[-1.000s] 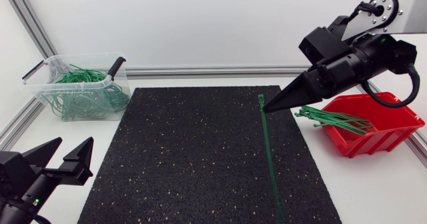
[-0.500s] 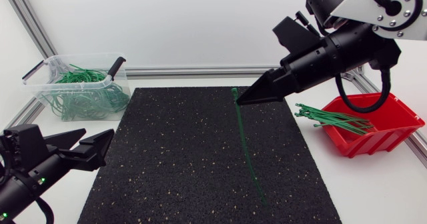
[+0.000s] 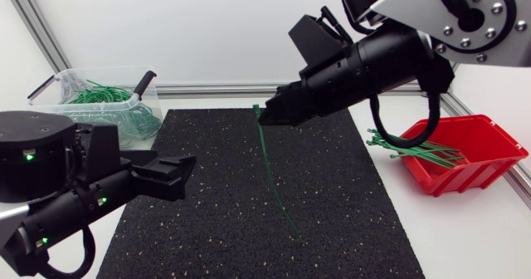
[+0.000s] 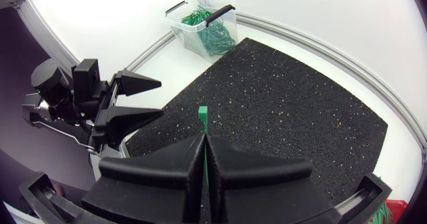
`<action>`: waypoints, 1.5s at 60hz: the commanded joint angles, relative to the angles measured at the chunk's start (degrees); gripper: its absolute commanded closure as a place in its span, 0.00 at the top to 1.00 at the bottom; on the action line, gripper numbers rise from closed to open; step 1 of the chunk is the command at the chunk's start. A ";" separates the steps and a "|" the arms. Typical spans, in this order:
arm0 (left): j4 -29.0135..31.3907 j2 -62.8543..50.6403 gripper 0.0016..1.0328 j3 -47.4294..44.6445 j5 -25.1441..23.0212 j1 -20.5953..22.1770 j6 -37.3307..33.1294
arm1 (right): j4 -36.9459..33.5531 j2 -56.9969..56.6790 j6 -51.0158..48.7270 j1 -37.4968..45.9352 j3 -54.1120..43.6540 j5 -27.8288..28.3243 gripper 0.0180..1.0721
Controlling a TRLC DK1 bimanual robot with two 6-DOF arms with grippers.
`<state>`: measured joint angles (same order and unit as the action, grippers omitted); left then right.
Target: Take a green cable tie from the red box, thread the tail through the head to close it, then place it in the transparent bin on the left.
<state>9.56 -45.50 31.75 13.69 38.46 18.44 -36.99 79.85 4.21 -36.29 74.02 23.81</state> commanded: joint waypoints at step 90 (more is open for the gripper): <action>-4.46 -22.18 0.78 16.33 19.00 19.20 7.93 | -5.37 7.16 20.58 -8.62 13.34 -14.94 0.06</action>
<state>5.72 -66.63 47.75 31.99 57.10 25.54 -41.87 85.65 23.00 -44.23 85.93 9.91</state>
